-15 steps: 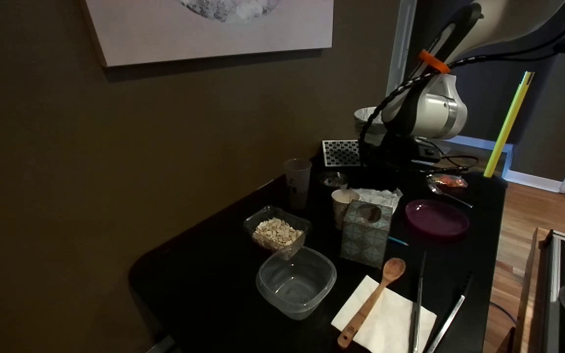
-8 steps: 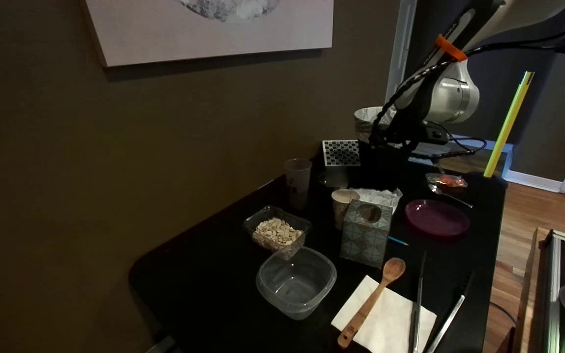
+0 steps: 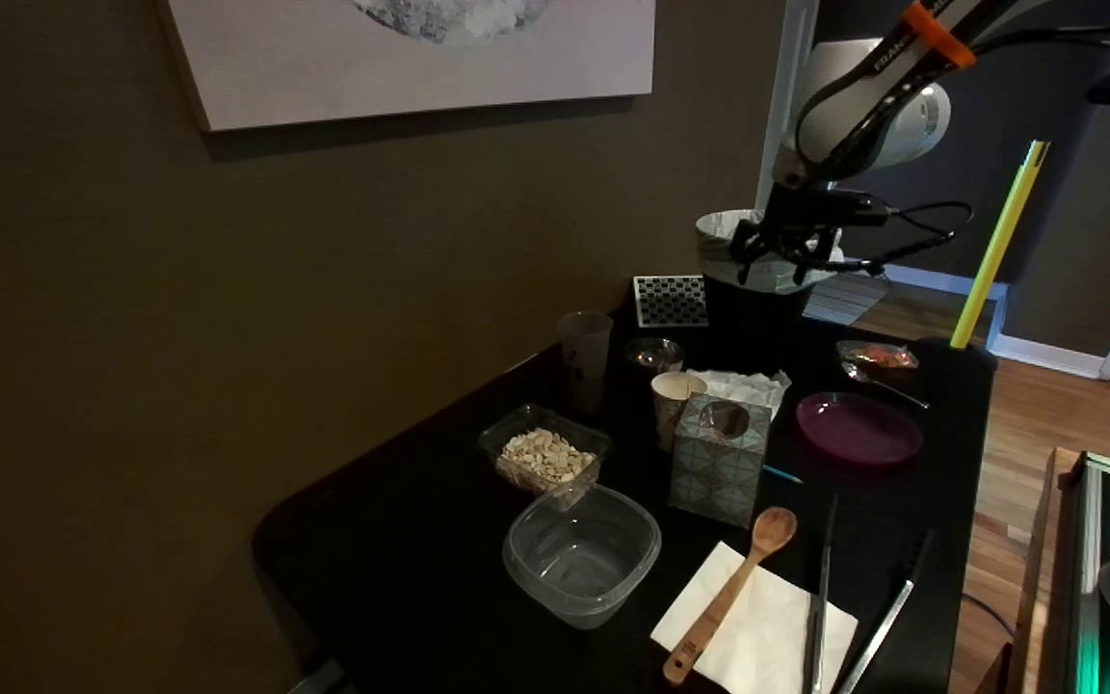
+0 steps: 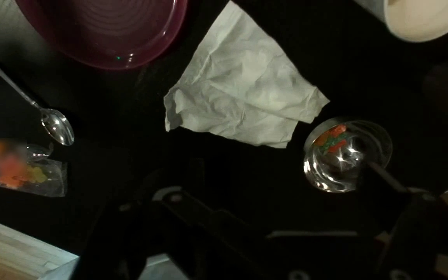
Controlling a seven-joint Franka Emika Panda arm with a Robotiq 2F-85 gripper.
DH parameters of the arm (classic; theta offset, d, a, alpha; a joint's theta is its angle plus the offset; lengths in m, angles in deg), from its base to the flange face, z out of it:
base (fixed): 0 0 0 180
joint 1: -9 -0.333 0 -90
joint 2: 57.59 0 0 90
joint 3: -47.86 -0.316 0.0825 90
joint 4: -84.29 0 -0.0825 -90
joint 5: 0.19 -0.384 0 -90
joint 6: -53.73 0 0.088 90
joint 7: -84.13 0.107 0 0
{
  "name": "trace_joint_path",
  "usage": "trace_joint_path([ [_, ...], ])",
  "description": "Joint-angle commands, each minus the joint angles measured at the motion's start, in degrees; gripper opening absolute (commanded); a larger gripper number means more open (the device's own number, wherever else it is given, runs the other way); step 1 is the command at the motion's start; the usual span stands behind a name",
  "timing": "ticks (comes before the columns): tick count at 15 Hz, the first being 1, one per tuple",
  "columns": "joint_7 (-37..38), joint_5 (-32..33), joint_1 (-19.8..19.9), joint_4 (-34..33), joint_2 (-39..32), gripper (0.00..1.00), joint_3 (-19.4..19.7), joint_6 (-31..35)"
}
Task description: Pick up the blue pencil from the white paper cup and put it on the table
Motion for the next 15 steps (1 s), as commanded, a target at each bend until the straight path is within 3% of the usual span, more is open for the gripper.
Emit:
trace_joint_path([
  [1,4.3,1.7,4.8,-2.6,5.1,1.00,-8.2,-12.1],
  [4,3.7,-0.7,6.9,-3.9,7.1,1.00,-12.8,-17.8],
  [8,4.1,-0.6,8.8,-3.9,8.7,1.00,-16.2,-20.3],
  [15,3.2,-0.2,9.9,-4.3,7.8,1.00,-17.2,-18.7],
])
